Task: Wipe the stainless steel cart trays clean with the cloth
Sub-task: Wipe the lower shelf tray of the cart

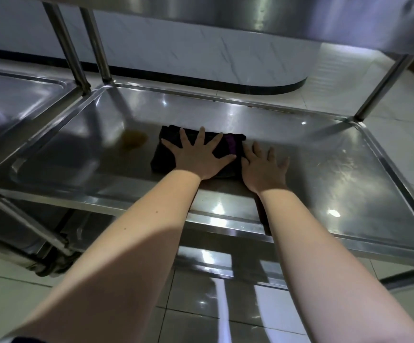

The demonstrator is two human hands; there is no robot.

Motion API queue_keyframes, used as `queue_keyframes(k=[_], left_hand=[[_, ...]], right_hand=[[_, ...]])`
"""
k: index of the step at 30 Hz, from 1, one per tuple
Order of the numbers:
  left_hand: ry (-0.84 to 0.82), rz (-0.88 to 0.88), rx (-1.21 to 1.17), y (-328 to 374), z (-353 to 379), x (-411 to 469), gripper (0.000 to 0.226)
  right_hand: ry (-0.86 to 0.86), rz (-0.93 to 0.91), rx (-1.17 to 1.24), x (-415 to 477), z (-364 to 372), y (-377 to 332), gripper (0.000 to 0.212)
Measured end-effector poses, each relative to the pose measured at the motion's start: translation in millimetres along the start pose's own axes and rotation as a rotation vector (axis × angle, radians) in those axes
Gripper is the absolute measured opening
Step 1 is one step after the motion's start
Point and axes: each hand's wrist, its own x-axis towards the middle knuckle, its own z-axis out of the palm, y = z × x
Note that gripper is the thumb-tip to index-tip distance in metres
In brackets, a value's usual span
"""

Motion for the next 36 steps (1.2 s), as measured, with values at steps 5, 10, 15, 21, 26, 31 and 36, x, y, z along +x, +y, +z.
queue_keyframes(k=[5, 10, 15, 21, 26, 31, 36], left_hand=[[-0.008, -0.002, 0.003, 1.8, -3.8, 0.5, 0.086], [-0.029, 0.022, 0.049, -33.8, 8.8, -35.8, 0.084], [-0.065, -0.174, 0.035, -130.4, -14.3, -50.6, 0.095], [-0.073, -0.182, 0.023, -97.8, -12.6, -35.6, 0.089], [-0.081, -0.026, 0.033, -15.4, -1.3, -28.9, 0.082], [-0.029, -0.017, 0.029, -50.0, 3.0, -41.4, 0.086], [-0.034, -0.145, 0.042, -115.2, -6.4, -54.4, 0.094]], right_hand=[[0.038, -0.002, -0.002, 2.5, 3.0, 2.6, 0.053], [0.025, -0.023, 0.005, 2.4, 1.8, 6.9, 0.053], [0.011, -0.047, -0.028, 0.3, 2.2, 3.7, 0.061], [-0.019, -0.062, -0.068, -3.0, 1.7, -3.6, 0.063], [-0.012, -0.051, -0.056, -5.0, 2.6, 2.1, 0.058], [-0.021, -0.071, -0.053, -3.3, 2.6, 12.3, 0.059], [-0.006, -0.122, -0.018, -12.4, -1.9, 2.2, 0.061]])
